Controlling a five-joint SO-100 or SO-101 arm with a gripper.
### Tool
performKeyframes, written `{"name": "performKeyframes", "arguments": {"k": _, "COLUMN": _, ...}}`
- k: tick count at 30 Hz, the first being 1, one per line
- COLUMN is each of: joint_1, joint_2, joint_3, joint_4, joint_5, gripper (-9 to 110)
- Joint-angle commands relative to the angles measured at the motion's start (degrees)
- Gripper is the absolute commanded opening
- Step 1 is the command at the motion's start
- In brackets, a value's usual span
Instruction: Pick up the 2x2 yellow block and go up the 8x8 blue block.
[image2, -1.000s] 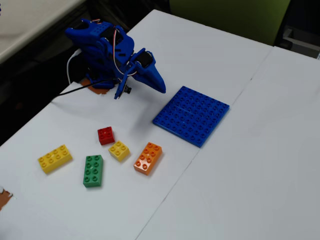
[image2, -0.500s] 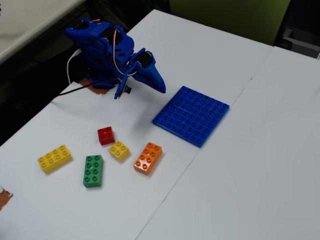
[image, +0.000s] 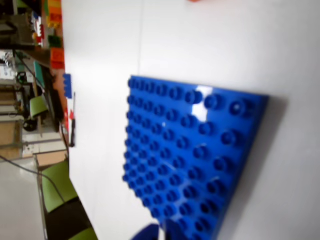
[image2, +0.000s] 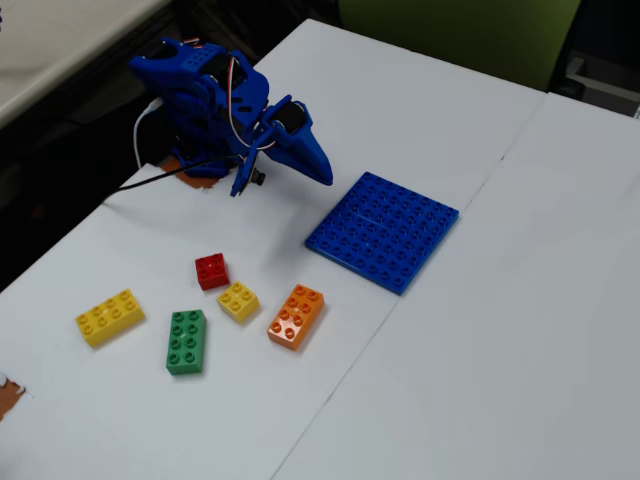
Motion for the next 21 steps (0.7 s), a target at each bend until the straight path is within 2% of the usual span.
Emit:
{"name": "performKeyframes", "arguments": {"k": 1, "joint_1": 0.00, "joint_2": 2.20, "joint_3": 0.00, "joint_4": 0.18, "joint_5": -2.99, "gripper": 0}}
{"name": "performKeyframes", "arguments": {"k": 6, "joint_1": 1.05, "joint_2": -4.92, "joint_3": -7.56, "joint_4": 0.18, "joint_5": -4.92, "gripper": 0}}
{"name": "performKeyframes", "arguments": {"k": 12, "joint_1": 3.16, "joint_2": -19.25, "joint_3": -26.28, "joint_4": 5.89, "joint_5": -6.15, "gripper": 0}}
{"name": "performKeyframes", "arguments": {"k": 21, "joint_1": 6.94, "joint_2": -41.57, "joint_3": -54.40, "joint_4": 20.92, "joint_5": -25.66, "gripper": 0}}
